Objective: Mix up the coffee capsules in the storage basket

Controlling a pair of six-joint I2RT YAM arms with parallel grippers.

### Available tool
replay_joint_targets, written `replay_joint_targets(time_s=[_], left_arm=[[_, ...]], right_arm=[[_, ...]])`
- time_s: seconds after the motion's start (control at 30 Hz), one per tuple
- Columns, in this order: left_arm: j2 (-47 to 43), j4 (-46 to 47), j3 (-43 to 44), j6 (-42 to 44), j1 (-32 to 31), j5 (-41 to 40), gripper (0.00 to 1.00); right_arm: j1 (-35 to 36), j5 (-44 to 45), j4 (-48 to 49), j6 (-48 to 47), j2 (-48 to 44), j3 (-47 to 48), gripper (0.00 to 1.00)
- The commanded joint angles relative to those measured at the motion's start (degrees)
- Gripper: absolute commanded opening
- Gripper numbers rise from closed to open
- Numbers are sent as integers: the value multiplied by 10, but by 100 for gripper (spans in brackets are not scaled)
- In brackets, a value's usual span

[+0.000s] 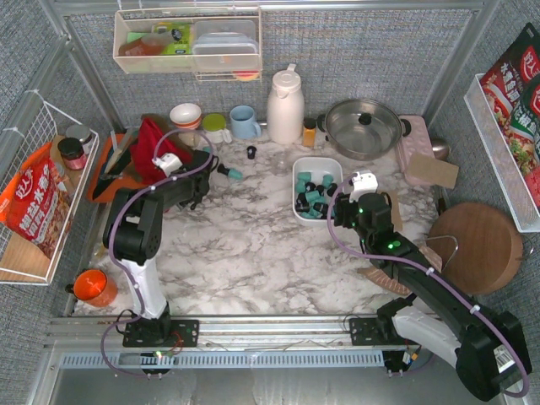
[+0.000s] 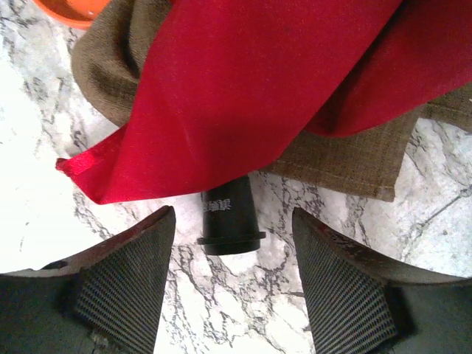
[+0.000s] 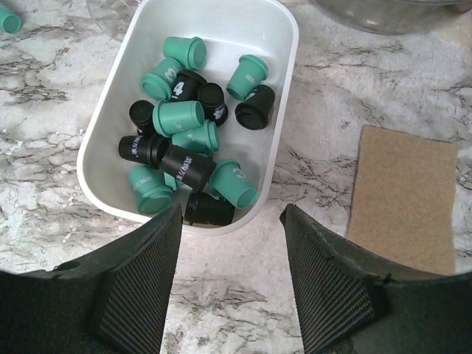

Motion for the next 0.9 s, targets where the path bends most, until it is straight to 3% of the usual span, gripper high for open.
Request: replay_joint_targets(time_s=[0.0, 0.53, 0.87], left_arm=[[4, 26, -4, -4, 2, 16, 72], [-33, 86, -60, 24, 4, 22, 46], [-66, 68, -45, 47, -10, 48, 45]], right_arm=[[1, 0, 10, 1, -1, 5, 62], [0, -1, 10, 1, 2, 5, 62], [1, -2, 10, 1, 3, 6, 63]])
